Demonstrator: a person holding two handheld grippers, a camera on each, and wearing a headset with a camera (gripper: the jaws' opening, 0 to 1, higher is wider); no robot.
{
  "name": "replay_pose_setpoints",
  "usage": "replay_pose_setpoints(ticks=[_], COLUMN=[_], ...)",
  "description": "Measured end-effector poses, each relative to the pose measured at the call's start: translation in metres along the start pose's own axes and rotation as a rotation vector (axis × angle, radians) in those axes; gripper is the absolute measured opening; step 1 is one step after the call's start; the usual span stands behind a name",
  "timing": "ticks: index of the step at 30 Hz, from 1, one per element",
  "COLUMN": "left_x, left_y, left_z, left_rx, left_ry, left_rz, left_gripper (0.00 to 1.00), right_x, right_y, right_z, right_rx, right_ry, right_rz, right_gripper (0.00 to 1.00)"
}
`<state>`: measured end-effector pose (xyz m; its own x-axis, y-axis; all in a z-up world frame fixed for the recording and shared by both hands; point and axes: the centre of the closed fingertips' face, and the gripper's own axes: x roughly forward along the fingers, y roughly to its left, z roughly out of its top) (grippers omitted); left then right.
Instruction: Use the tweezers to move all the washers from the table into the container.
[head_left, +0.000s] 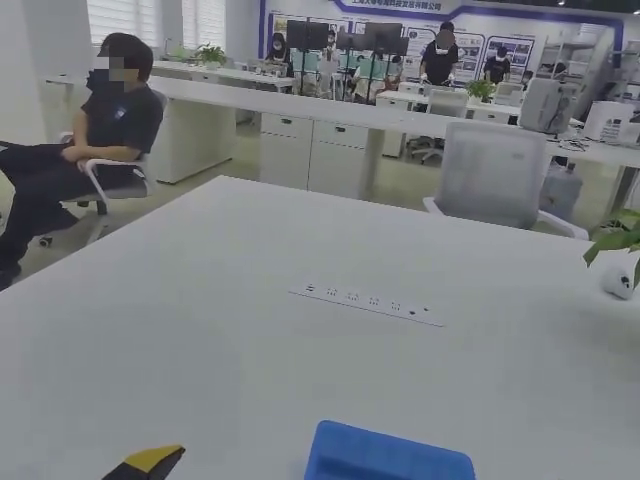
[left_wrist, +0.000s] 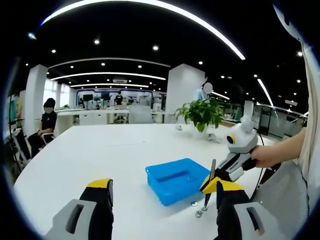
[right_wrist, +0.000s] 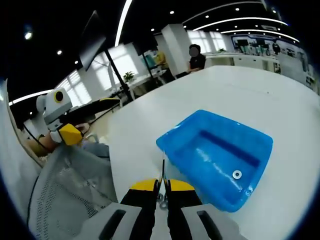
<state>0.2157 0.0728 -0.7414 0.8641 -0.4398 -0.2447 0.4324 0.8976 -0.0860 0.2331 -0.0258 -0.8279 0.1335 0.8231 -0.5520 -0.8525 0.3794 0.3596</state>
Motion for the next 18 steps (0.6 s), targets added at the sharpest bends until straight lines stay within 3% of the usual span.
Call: replay_pose_setpoints(ticks=[13, 16, 18], left_x=[0.0, 0.0, 0.0], left_y=[-0.001, -0.001, -0.001], left_z=[0.001, 0.0, 0.0], left_rx=[0.004, 0.004, 0.007], left_ry=[0.001, 0.004, 0.004], left_rz=[-0.005, -0.006, -0.008], left_gripper=[0.86, 0.86, 0.86], right_x=[0.005, 0.006, 0.008], right_y=[0.001, 0.005, 0.011], right_z=[-0.008, -0.009, -0.012], right_rx=[-0.015, -0.037, -0.094], right_ry=[0.035, 0.043, 0.061], right_rz=[-0.002, 0.005, 0.017], right_gripper=[0.04, 0.04, 0.04])
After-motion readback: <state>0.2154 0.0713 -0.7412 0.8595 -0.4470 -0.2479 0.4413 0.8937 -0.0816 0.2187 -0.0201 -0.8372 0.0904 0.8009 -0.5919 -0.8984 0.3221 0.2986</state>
